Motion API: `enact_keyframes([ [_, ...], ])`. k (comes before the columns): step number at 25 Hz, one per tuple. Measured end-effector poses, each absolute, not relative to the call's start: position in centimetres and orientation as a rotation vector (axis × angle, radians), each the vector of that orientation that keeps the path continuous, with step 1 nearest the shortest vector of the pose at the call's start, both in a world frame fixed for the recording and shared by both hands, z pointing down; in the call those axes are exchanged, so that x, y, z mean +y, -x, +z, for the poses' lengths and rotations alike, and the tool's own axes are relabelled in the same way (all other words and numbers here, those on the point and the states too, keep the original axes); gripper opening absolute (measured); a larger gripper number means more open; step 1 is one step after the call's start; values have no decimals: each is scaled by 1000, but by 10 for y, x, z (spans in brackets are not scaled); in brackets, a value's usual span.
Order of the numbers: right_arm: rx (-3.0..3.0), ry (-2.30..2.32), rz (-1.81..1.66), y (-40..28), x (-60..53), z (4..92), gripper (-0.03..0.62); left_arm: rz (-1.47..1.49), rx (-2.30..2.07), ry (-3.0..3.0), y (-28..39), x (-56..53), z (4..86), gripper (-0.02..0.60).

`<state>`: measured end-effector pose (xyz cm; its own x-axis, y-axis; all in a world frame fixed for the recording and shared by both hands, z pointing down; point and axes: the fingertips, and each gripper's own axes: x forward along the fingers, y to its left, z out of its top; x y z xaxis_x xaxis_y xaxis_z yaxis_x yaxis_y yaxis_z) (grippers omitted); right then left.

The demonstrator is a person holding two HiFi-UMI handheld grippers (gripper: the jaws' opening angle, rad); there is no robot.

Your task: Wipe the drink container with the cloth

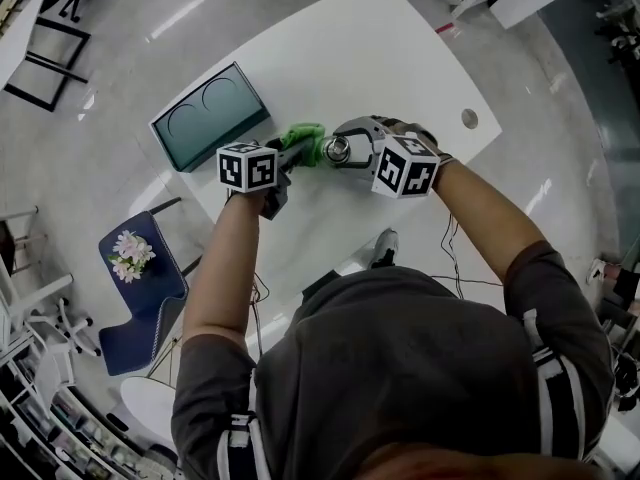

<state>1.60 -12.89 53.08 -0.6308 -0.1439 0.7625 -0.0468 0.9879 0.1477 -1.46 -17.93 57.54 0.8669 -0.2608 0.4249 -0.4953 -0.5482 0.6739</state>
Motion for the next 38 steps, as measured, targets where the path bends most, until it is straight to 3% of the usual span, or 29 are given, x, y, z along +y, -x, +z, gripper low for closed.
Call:
enact_keyframes([
  [5,-2018,223,-392,-29,-131,532,248,378,-508,-2165,15,-164,577,80],
  [9,-1984,168,-453,-23,-141,527,262,388,-522,-2149,21,-164,577,80],
  [19,-2332,-519,425,-24,-131,539,262,338,-582,-2115,25,-163,578,80],
  [26,-2408,-470,240,-12,-124,533,225,347,-595,-2089,25,-157,583,80],
  [33,-2391,-257,77,-10,-118,532,222,397,-86,-2146,-23,-212,557,80],
  [38,-2397,-238,39,-9,-122,530,222,534,199,-2064,-62,-193,567,80],
])
